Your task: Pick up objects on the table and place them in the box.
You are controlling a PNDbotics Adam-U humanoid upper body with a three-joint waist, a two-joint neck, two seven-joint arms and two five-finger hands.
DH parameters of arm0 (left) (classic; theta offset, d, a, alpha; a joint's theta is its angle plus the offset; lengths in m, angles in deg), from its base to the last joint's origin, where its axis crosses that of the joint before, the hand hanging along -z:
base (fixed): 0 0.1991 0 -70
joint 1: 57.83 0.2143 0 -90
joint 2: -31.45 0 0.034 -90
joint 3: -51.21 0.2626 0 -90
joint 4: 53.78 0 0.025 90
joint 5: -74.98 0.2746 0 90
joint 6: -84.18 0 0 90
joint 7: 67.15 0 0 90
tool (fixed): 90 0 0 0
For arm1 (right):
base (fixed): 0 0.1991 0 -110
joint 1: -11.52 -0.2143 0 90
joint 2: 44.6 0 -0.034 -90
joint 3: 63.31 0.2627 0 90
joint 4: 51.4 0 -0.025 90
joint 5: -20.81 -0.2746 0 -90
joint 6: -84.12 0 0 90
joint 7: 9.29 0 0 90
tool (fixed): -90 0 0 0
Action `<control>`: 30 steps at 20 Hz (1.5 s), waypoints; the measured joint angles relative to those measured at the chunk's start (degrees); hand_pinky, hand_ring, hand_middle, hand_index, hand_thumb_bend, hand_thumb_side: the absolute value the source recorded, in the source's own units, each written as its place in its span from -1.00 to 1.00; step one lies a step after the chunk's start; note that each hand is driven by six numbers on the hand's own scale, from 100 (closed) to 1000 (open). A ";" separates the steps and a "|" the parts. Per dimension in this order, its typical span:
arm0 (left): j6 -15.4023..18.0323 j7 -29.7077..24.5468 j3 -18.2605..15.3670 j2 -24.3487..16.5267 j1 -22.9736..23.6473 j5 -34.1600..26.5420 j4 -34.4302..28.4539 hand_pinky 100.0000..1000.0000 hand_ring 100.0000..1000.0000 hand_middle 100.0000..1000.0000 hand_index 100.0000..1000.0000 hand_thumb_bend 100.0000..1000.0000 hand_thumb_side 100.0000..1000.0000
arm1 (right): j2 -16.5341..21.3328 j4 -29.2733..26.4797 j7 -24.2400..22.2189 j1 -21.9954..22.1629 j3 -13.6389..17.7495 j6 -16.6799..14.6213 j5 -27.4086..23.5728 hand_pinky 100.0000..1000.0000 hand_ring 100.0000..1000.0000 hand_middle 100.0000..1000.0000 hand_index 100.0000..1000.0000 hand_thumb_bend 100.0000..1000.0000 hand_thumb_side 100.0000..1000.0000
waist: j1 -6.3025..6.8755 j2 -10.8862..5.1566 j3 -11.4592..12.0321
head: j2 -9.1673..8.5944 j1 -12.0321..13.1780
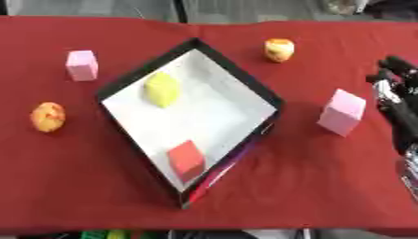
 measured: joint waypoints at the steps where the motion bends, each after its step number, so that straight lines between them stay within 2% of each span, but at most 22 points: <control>1: 0.00 0.00 0.00 0.00 0.00 0.00 0.00 0.38 0.48 0.60 0.70 -0.67 0.60 | 0.05 0.00 0.00 0.00 0.00 0.00 0.00 0.94 0.42 0.56 0.65 -1.00 -0.55 | -0.01 0.00 0.01 | 0.00 0.00; 8: -0.02 0.02 0.00 0.00 0.04 0.00 0.00 0.38 0.48 0.60 0.70 -0.67 0.61 | 0.75 -0.15 -0.07 0.05 0.00 0.09 0.00 0.93 0.43 0.57 0.66 -1.00 -0.55 | -0.09 -0.01 0.01 | 0.00 -0.01; 12: -0.03 0.02 0.00 -0.02 0.30 0.02 0.02 0.37 0.48 0.60 0.70 -0.68 0.61 | 3.31 -1.49 -0.79 1.26 -0.57 1.40 -0.46 0.93 0.44 0.58 0.67 -1.00 -0.57 | -0.35 -0.03 -0.06 | 0.02 -0.01; 13: -0.03 0.02 0.00 -0.04 0.47 0.03 0.03 0.37 0.48 0.60 0.70 -0.68 0.61 | 4.67 -2.30 -1.01 1.88 -0.80 2.02 -0.65 0.93 0.44 0.58 0.67 -1.00 -0.41 | -0.43 -0.05 -0.08 | 0.03 -0.01; 14: -0.03 0.03 0.00 -0.05 0.55 0.08 0.04 0.37 0.48 0.60 0.70 -0.68 0.61 | 6.16 -3.34 -1.19 2.51 -1.01 2.78 -0.84 0.92 0.45 0.60 0.69 -1.00 -0.57 | -0.54 -0.09 -0.11 | 0.03 -0.01; 17: -0.03 0.03 0.00 -0.09 0.60 0.24 0.11 0.37 0.48 0.60 0.70 -0.68 0.61 | 11.64 -7.53 -1.82 4.72 -1.62 6.27 -1.21 0.92 0.47 0.61 0.71 -1.00 -0.49 | -0.81 -0.20 -0.21 | 0.04 -0.01; 18: -0.03 0.03 0.00 -0.13 0.60 0.28 0.17 0.37 0.48 0.60 0.70 -0.68 0.61 | 13.51 -8.99 -2.10 5.36 -1.83 7.72 -1.29 0.90 0.49 0.62 0.72 -0.90 -0.41 | -0.89 -0.21 -0.24 | 0.04 -0.01; 19: -0.03 0.03 0.00 -0.30 0.62 0.31 0.22 0.37 0.48 0.60 0.70 -0.68 0.61 | 15.50 -10.16 -2.63 5.94 -2.03 9.13 -1.29 0.90 0.50 0.63 0.73 -0.93 -0.49 | -0.96 -0.22 -0.24 | 0.04 -0.01; 21: -0.03 0.03 0.00 -0.57 0.67 0.45 0.34 0.37 0.48 0.60 0.70 -0.68 0.61 | 19.57 -11.62 -4.14 6.61 -2.28 11.47 -1.28 0.90 0.50 0.63 0.73 -0.92 -0.49 | -0.99 -0.24 -0.24 | 0.04 -0.01; 26: -0.08 -0.01 0.02 -0.58 0.69 0.53 0.35 0.37 0.48 0.60 0.70 -0.69 0.62 | 28.41 -12.38 -9.97 6.79 -2.47 14.88 0.39 0.86 0.53 0.61 0.73 -0.88 -0.45 | -0.99 -0.25 -0.32 | 0.04 -0.18; 30: -0.23 -0.16 0.04 -0.59 0.74 0.57 0.37 0.37 0.48 0.60 0.70 -0.69 0.62 | 33.61 -12.46 -15.97 5.84 -2.49 16.95 3.03 0.84 0.55 0.61 0.73 -0.85 -0.41 | -0.99 -0.25 -0.35 | 0.03 -0.37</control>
